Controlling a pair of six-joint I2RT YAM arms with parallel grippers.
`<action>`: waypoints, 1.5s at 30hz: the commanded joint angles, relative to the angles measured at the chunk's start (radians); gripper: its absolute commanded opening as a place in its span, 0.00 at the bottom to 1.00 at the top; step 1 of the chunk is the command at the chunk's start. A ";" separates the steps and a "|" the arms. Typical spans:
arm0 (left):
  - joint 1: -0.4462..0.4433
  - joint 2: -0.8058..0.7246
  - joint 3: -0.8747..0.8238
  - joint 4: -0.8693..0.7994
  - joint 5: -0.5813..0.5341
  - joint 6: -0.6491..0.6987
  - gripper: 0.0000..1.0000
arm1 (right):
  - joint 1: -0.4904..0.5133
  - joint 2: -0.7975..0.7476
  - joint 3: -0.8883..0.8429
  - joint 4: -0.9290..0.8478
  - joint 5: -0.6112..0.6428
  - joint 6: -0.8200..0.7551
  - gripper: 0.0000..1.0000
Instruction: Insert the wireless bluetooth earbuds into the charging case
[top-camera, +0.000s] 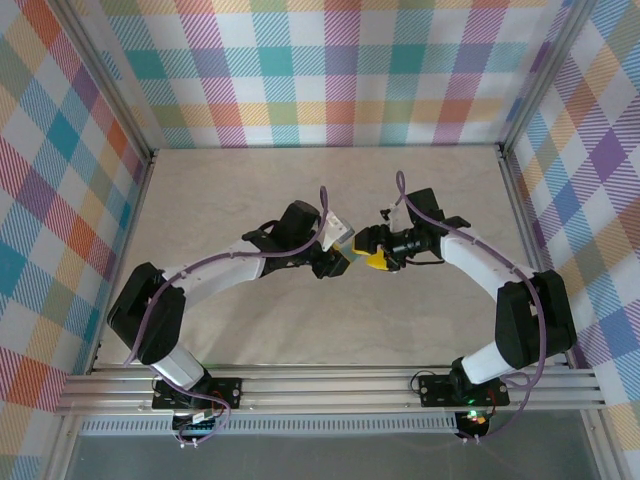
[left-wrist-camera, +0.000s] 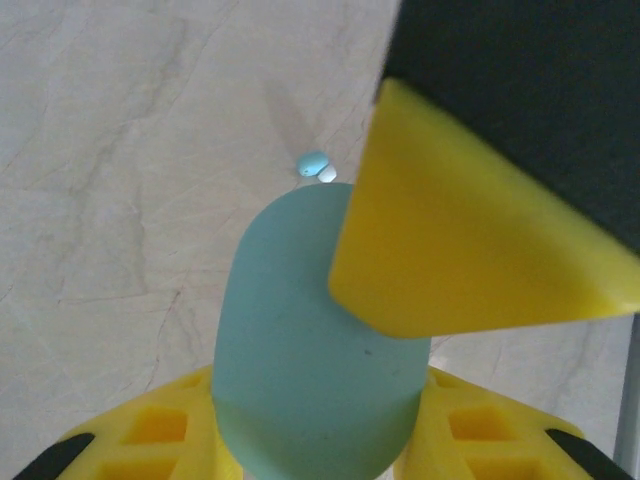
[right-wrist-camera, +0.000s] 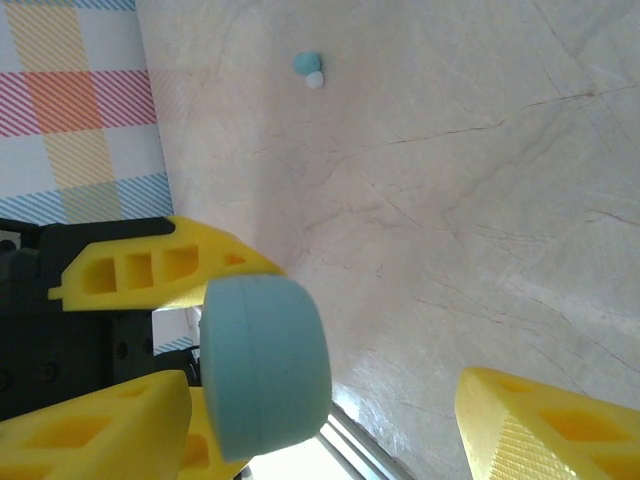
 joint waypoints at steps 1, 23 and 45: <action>-0.015 -0.040 -0.013 -0.033 0.042 -0.010 0.29 | 0.017 0.010 0.039 0.019 -0.036 0.019 0.68; 0.007 -0.411 -0.159 0.129 -0.136 -0.045 0.76 | 0.035 -0.153 0.050 0.200 -0.178 0.328 0.14; 0.083 -0.479 -0.357 0.820 0.146 -0.301 0.78 | 0.072 -0.316 0.050 0.480 -0.131 0.725 0.17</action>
